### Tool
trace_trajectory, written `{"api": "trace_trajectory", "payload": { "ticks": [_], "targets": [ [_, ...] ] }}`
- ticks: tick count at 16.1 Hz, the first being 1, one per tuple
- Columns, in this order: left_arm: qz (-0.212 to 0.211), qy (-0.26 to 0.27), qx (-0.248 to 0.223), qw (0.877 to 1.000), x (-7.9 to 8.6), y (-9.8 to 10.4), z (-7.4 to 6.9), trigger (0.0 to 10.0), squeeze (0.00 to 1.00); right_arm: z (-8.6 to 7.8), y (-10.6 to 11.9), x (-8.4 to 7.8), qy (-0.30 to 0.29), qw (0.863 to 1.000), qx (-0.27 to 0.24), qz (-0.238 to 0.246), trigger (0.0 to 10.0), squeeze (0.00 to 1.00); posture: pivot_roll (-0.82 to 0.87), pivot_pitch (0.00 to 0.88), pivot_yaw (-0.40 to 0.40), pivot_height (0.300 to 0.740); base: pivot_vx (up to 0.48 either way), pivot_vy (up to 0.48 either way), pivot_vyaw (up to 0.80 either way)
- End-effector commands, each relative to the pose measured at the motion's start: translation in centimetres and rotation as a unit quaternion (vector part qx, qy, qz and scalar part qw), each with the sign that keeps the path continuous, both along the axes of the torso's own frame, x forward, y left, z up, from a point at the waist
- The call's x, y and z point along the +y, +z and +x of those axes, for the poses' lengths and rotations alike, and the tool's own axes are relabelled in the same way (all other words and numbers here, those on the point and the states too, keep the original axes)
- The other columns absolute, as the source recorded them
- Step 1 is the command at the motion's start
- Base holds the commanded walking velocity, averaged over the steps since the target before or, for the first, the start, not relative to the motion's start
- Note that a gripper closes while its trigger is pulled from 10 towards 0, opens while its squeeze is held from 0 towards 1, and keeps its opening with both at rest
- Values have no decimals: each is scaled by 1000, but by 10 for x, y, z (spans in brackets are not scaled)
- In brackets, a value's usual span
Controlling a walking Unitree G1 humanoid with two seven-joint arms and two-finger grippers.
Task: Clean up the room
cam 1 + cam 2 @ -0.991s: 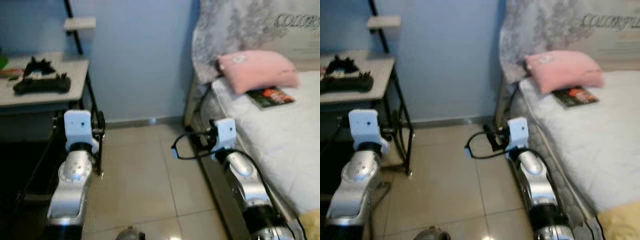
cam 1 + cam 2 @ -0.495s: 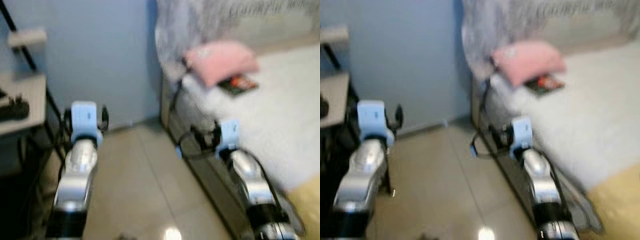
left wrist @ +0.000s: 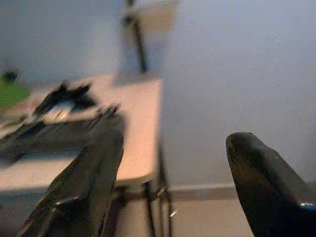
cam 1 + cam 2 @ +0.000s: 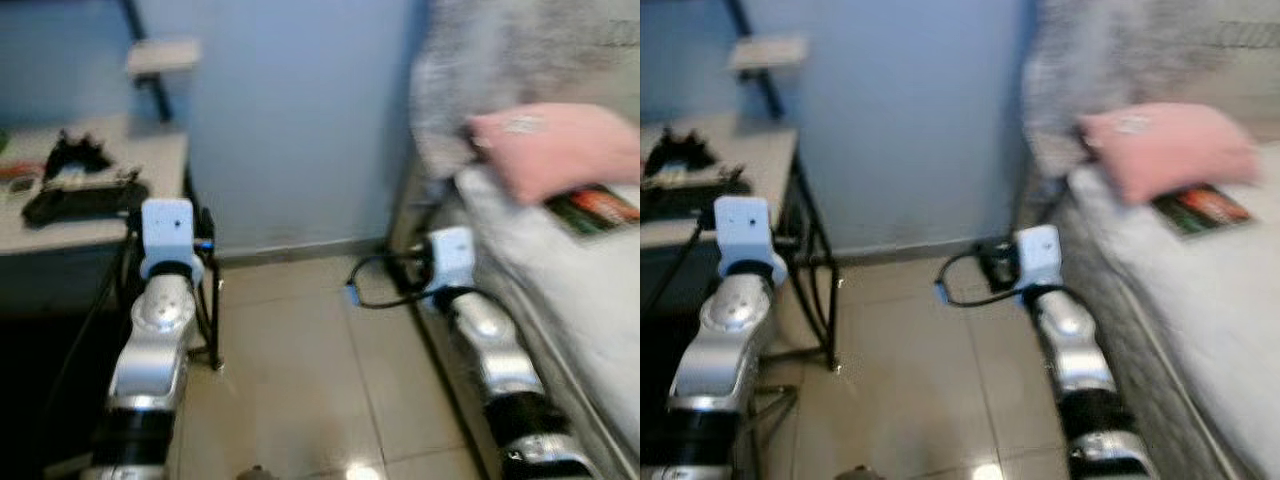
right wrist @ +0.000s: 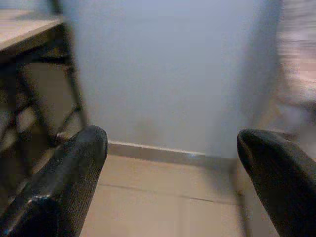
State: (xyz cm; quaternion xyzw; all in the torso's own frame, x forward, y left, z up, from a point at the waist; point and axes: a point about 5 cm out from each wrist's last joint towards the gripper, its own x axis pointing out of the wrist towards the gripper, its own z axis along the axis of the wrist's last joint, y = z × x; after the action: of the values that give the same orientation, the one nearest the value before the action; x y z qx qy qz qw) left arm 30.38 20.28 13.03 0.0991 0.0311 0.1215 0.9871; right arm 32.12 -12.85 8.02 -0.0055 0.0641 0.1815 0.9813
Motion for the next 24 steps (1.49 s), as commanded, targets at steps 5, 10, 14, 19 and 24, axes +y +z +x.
{"api": "trace_trajectory", "payload": {
  "ticks": [5, 10, 14, 19, 24],
  "targets": [
    [7, -29, -9, 1000, -11, 5, 7, 10000, 0, 2, -1, -12, -24, 1000, -2, -7, 10000, 39, -15, 41, 2, 740, 480, 0, 611],
    [34, -65, -123, 990, 10, 6, -54, 10000, 0, -41, 1, -36, -53, 993, -100, 14, 10000, 0, 1, 34, 5, 740, 0, 0, 0],
    [-13, -44, -93, 995, 4, -8, -67, 10000, 0, -42, -11, -45, -76, 995, -70, 2, 10000, 0, 19, 11, -4, 740, 0, 0, 0],
    [-20, -39, -76, 996, 1, -12, -57, 10000, 0, -34, -11, -47, -71, 996, -57, -12, 10000, 0, 7, 2, -8, 740, 58, 0, 759],
    [-34, -7, -56, 998, 13, -15, -46, 10000, 0, -29, -11, -32, -39, 998, -48, -22, 10000, 0, 2, 15, -6, 740, 469, 0, 149]
  ]
}}
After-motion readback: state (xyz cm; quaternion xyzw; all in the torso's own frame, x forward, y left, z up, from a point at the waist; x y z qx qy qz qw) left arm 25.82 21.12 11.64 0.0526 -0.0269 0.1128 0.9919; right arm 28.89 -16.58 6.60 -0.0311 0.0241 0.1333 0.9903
